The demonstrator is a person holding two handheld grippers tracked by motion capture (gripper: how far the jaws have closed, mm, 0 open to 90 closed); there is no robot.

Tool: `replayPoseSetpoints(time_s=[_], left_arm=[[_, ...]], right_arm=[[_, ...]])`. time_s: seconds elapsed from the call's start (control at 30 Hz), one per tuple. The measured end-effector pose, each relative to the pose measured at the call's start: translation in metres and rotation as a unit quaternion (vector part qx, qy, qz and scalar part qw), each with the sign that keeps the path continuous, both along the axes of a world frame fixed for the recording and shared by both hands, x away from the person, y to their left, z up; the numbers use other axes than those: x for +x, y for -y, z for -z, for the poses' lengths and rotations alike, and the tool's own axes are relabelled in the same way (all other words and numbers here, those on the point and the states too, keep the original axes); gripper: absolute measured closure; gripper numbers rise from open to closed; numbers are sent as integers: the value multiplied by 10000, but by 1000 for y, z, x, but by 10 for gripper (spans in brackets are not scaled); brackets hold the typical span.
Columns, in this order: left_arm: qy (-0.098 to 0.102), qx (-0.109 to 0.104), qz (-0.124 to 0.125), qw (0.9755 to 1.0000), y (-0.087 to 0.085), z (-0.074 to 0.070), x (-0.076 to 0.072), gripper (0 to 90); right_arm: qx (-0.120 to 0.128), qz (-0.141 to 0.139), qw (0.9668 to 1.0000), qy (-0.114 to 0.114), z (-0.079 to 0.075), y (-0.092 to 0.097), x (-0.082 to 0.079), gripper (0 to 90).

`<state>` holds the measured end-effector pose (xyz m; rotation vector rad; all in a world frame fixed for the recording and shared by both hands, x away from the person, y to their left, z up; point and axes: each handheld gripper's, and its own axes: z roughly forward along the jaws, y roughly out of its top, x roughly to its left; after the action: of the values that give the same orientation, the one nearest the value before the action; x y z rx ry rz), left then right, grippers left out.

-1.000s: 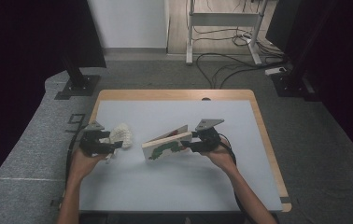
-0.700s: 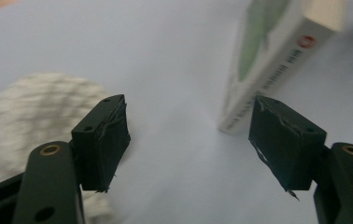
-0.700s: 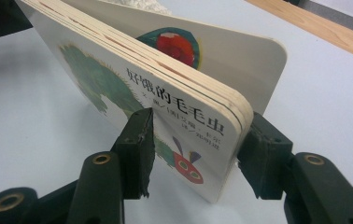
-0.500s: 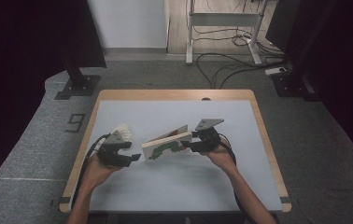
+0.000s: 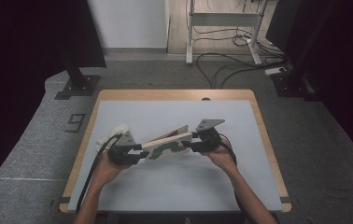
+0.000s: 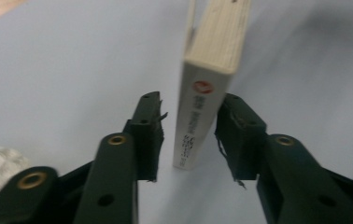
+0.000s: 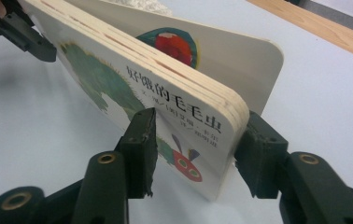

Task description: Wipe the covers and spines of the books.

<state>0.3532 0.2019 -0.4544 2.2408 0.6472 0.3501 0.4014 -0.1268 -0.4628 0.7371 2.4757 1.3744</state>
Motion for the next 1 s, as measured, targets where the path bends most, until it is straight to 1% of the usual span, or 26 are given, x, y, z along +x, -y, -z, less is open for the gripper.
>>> replayPoseSetpoints(time_s=[0.03, 0.1, 0.2, 0.3, 0.37, 0.5, 0.57, 0.63, 0.8, 0.87, 1.0], left_arm=[[36, -4, -32, 10000, 0, -1, 1, 665], [30, 19, -12, 10000, 0, -2, 3, 674], [103, 156, 19, 9998, 0, -3, 5, 681], [167, 272, -38, 9995, 1, -5, 10, 680], [184, 288, -52, 9994, 1, -5, 13, 679], [316, 364, -157, 9987, 1, -5, 19, 672], [331, 375, -220, 9985, 2, -5, 21, 667], [337, 389, -239, 9984, 2, -4, 20, 663], [326, 405, -300, 9982, 5, -6, 15, 646], [326, 420, -306, 9981, 5, -6, 13, 641], [280, 359, -338, 9984, 6, -7, 8, 630]], right_arm=[[-7, 24, 10000, 18, 0, 0, 0, 546], [39, 22, 10000, 17, 0, 1, 0, 559], [19, 30, 10000, 44, 0, 1, 0, 564], [-7, 97, 9999, 88, 0, -2, 2, 565], [-41, 146, 9998, 106, -1, -3, 3, 565], [-57, 191, 9997, 171, -2, -6, 7, 565], [-44, 220, 9996, 183, -2, -7, 8, 564], [-26, 217, 9996, 160, 0, -7, 9, 559], [136, 171, 9997, 78, 1, -2, 6, 552], [185, 167, 9996, 96, 0, 0, 3, 551], [280, 149, 9995, 22, -1, 6, -1, 551]])
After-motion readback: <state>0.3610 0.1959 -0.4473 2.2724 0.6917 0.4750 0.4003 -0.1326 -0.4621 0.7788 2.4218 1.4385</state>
